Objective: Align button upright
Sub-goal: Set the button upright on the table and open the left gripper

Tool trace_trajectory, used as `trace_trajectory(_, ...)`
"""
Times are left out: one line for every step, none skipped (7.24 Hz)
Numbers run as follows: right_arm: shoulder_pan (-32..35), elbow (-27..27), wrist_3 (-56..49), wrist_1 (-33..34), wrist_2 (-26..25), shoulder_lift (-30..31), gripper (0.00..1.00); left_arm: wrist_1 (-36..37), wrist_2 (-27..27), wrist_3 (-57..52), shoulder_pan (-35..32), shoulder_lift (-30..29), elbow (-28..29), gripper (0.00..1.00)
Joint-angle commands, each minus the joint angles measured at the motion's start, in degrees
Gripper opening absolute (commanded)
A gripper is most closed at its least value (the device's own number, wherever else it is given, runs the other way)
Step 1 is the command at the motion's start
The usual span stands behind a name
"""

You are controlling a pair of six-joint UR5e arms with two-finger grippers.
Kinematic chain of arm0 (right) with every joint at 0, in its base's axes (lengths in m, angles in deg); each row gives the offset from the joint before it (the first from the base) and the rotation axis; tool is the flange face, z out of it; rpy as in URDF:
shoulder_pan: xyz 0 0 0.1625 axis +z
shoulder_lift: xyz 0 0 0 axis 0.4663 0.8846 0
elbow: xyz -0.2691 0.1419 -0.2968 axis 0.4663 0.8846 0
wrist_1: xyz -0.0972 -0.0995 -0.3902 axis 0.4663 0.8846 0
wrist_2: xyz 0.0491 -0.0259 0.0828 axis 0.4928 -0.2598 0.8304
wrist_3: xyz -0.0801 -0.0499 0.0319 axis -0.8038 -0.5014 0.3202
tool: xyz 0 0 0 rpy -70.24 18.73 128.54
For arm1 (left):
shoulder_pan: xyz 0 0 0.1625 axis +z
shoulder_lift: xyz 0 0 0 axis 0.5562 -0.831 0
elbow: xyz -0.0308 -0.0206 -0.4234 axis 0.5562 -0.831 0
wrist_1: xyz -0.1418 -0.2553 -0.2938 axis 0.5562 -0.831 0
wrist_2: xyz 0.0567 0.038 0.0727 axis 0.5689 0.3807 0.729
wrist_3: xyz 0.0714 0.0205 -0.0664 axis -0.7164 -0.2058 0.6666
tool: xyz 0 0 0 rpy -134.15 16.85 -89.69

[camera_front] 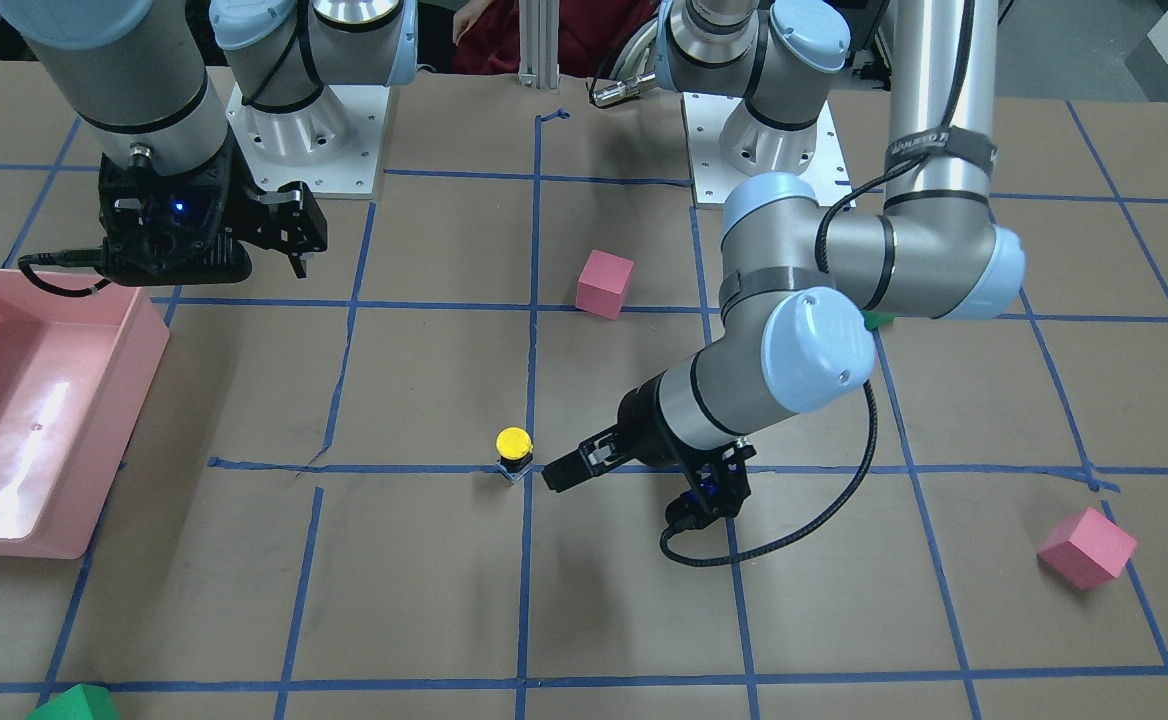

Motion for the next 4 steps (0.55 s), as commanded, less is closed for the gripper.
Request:
trace_trajectory(0.11, 0.61, 0.07, -0.62, -1.22, 0.10, 1.00, -8.59, 9.32, -15.52, 0.60, 6.32, -0.06, 1.00)
trace_trajectory(0.28, 1.05, 0.16, -0.71, -1.23, 0.53, 1.00, -12.21, 15.13, -25.17, 0.52, 9.74, 0.03, 1.00)
trace_trajectory(0.37, 1.23, 0.16, -0.80, -0.88, 1.76, 1.00, -13.99, 21.45, -36.23, 0.60, 13.34, 0.11, 1.00)
trace_trajectory(0.37, 1.32, 0.07, -0.71, -0.36, 2.29, 1.00, -14.18, 24.04, -41.04, 0.60, 16.08, 0.11, 1.00)
